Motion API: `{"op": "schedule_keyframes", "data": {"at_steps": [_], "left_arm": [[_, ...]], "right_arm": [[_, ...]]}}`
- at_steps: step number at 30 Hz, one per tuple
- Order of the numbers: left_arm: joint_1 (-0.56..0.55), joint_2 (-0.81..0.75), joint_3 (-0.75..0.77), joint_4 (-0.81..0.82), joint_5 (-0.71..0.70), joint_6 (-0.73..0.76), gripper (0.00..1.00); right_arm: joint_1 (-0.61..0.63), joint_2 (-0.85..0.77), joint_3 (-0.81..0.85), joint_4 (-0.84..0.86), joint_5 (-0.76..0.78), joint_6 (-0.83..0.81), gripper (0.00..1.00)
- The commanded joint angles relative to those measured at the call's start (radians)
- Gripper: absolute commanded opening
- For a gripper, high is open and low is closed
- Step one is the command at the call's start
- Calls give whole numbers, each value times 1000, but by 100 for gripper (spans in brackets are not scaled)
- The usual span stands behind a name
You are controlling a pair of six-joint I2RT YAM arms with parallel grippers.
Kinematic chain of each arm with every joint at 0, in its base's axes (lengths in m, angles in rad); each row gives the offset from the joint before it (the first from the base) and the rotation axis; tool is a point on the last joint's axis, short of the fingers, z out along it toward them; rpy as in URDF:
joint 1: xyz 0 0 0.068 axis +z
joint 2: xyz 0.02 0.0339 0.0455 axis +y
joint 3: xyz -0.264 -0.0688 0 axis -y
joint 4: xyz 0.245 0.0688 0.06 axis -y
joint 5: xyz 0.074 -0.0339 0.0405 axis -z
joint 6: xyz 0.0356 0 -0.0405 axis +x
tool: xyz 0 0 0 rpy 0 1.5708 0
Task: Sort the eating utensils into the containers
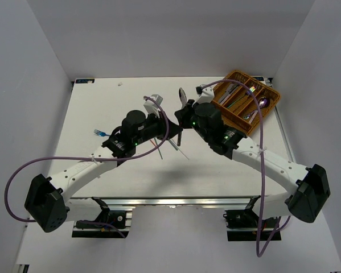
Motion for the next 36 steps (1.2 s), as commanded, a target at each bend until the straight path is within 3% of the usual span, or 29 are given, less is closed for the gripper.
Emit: {"op": "schedule_keyframes", "data": {"at_steps": [1, 2, 3, 4, 5, 6, 9, 11, 13, 17, 19, 24, 30, 36], "left_arm": [[-4, -16, 62, -15, -52, 44, 2], [-4, -17, 65, -25, -64, 50, 9], [-4, -20, 69, -32, -81, 58, 22], [-4, -36, 71, -51, -124, 58, 58], [-4, -43, 73, -70, -151, 59, 83], [-4, -50, 77, -92, -177, 59, 98], [-2, -73, 138, -300, -338, 102, 98], [-2, -103, 172, -455, -473, 131, 98], [-2, -129, 174, -567, -561, 185, 98], [-2, -213, 73, -634, -783, 251, 98], [-2, -226, 2, -621, -800, 251, 98], [-2, -205, -41, -638, -829, 217, 98], [-2, -183, -32, -655, -925, 196, 98], [-1, -185, -36, -652, -946, 205, 98]], "right_arm": [[7, -39, -7, 45, -22, -21, 0], [4, -43, -10, 45, -25, -30, 0], [-21, -49, -16, 47, -47, -39, 0], [-50, -66, -30, 50, -80, -47, 0], [-143, -75, -40, 56, -126, -53, 0], [-203, -85, -51, 74, -178, -59, 0], [-476, -100, -87, 86, -277, -94, 0], [-664, -42, -30, 28, -286, -150, 0], [-767, 63, 30, -54, -283, -171, 0], [-1007, 252, 229, -145, -242, -126, 0], [-1064, 367, 293, -160, -249, -110, 0], [-1076, 642, 579, -286, -196, -118, 0], [-1076, 748, 613, -279, -200, -96, 0], [-1076, 750, 556, -227, -237, -81, 0]]}}
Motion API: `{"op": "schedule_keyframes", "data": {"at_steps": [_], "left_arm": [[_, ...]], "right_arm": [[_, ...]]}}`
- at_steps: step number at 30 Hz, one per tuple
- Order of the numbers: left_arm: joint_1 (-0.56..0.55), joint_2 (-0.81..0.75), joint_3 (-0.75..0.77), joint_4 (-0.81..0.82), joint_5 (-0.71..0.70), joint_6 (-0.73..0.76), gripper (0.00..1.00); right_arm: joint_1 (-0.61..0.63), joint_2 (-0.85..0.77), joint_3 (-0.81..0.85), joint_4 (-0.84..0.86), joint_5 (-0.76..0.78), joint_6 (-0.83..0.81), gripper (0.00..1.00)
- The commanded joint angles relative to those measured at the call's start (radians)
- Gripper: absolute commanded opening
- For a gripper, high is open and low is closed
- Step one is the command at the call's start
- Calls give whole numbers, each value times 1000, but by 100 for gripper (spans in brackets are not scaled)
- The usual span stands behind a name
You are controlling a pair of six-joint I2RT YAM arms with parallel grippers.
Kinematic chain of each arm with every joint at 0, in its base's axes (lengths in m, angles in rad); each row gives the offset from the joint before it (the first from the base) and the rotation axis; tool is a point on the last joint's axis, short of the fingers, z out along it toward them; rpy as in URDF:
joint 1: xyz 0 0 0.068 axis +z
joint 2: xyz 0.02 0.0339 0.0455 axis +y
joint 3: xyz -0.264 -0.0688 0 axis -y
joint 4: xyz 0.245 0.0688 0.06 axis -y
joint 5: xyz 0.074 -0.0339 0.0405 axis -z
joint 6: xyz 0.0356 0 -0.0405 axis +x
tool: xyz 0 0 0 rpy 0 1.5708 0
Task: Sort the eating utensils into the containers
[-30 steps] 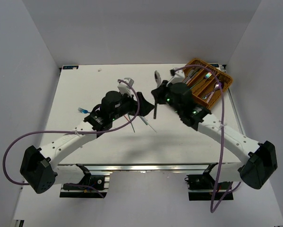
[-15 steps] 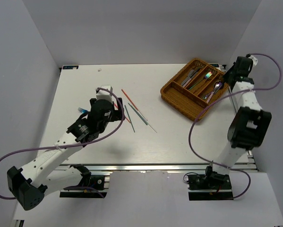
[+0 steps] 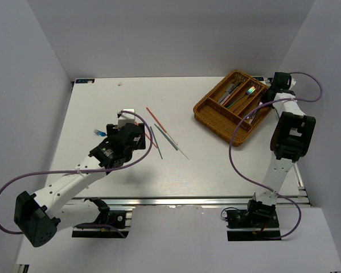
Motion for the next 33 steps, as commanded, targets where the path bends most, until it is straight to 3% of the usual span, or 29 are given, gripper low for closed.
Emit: {"op": "schedule_keyframes", "data": {"at_steps": [1, 5, 6, 7, 8, 10, 12, 14, 16, 21, 25, 28, 33], "left_arm": [[3, -14, 8, -7, -54, -1, 98], [10, -14, 4, -5, -60, -7, 98], [10, -14, 3, -2, -60, -10, 98], [12, -14, 4, -3, -61, -12, 98], [13, -12, 6, -3, -64, -21, 98], [15, -9, 15, -11, -72, -35, 98], [16, -11, 20, -16, -75, -53, 98], [15, -14, 20, -10, -74, -68, 98], [16, -9, 26, -10, -90, -90, 98], [71, 104, 125, -62, -167, -257, 98], [165, 253, 256, -141, -156, -511, 98], [232, 397, 386, -255, -159, -692, 98], [280, 615, 579, -472, -169, -882, 98]], "right_arm": [[-4, -29, -13, 68, -18, 19, 0], [-2, -8, 0, 68, -13, 13, 0], [-4, 9, 14, 59, -13, 10, 7], [-4, 15, 25, 37, -13, 10, 27], [-4, 20, 40, 31, -7, 9, 37], [-4, 15, 42, 34, -7, 7, 45], [-2, 1, 49, 32, -9, -2, 45], [-4, -6, 68, 5, -18, -13, 54], [-4, -18, 103, -24, -17, -16, 70], [33, -227, -18, 12, -78, -46, 73], [116, -405, -152, 6, -96, -94, 89], [177, -552, -365, 103, -164, -88, 89], [263, -695, -535, 143, -164, -73, 89]]}}
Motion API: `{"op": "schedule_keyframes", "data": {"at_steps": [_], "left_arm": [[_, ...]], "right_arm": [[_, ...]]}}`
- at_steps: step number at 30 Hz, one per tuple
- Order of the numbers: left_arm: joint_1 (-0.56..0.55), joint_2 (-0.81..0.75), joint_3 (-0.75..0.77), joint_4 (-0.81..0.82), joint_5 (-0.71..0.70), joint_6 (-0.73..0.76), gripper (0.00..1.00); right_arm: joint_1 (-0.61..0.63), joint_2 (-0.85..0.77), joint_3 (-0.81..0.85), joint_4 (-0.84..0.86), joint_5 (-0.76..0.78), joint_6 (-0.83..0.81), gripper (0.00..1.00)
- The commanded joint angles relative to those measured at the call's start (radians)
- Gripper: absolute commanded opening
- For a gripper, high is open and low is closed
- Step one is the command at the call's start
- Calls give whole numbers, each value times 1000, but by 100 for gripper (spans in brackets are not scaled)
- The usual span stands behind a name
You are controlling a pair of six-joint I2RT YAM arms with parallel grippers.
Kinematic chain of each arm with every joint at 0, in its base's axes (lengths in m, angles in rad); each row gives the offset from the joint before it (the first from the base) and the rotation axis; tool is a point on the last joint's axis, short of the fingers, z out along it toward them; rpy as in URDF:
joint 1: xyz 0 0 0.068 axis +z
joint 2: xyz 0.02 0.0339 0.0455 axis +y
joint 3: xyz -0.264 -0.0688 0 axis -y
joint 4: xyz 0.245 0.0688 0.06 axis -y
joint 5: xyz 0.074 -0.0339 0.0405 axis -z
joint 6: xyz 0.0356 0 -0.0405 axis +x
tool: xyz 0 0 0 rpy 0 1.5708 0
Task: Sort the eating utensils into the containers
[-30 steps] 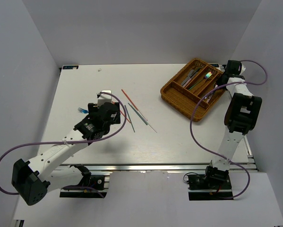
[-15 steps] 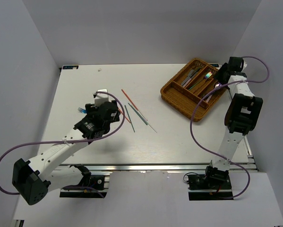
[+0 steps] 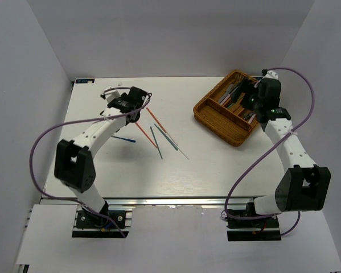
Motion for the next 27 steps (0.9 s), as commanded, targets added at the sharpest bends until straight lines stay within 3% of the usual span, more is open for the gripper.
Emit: {"op": "schedule_keyframes", "data": {"at_steps": [1, 4, 14, 27], "left_arm": [[22, 102, 129, -214, -35, -269, 98], [47, 174, 148, -247, -23, -312, 98], [153, 204, 48, -153, 56, -283, 95], [219, 279, 44, -135, 96, -236, 95]], "right_arm": [[12, -3, -92, 50, -60, -5, 89], [44, -6, -103, 24, -102, -5, 89], [61, -82, -108, 47, -107, -8, 89], [61, -122, -94, 22, -38, 36, 89]]}}
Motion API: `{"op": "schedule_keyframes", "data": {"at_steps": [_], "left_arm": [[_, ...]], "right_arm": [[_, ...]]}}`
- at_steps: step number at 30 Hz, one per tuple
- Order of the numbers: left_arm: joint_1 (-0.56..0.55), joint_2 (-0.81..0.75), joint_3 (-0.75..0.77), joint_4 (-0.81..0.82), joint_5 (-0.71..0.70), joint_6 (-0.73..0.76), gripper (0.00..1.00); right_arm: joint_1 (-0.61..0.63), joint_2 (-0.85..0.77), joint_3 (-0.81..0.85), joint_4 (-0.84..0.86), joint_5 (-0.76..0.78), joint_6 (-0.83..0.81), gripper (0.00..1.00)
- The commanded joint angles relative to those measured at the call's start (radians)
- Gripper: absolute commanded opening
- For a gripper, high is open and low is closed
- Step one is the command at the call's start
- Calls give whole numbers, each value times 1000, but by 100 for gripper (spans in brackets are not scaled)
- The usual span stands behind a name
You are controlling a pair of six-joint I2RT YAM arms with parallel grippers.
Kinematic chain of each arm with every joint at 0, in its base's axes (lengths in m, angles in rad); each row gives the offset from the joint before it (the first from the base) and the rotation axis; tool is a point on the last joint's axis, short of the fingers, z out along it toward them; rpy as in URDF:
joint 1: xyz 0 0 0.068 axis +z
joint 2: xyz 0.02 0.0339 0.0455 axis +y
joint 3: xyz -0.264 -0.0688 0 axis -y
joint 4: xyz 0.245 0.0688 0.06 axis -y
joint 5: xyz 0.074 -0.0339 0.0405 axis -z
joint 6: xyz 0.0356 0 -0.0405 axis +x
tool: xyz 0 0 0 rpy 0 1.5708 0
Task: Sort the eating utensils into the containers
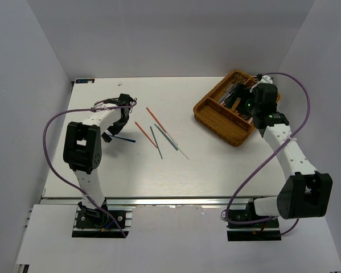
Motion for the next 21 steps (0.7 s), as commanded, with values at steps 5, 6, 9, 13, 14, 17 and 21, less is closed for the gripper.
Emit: {"op": "schedule_keyframes", "data": {"at_steps": [5, 6, 9, 13, 14, 17, 21], "left_arm": [[15, -25, -5, 3, -9, -75, 95], [17, -26, -6, 3, -11, -73, 95], [20, -38, -16, 12, -2, -63, 95], [20, -72, -16, -26, -32, -67, 96], [18, -86, -20, -30, -43, -70, 96], [11, -146, -37, -4, -58, -50, 97], [-1, -186, -48, 4, -58, -33, 98]], "right_arm": [[0, -48, 18, 23, 39, -1, 89], [-1, -47, 18, 29, 39, 1, 89], [0, -42, 5, 63, 41, 10, 89], [-3, -41, -16, 84, 131, 9, 89], [-3, -42, -24, 92, 159, 7, 89], [-27, -39, -53, 144, 233, 22, 89], [-90, 17, -36, 215, 169, 79, 89]]}}
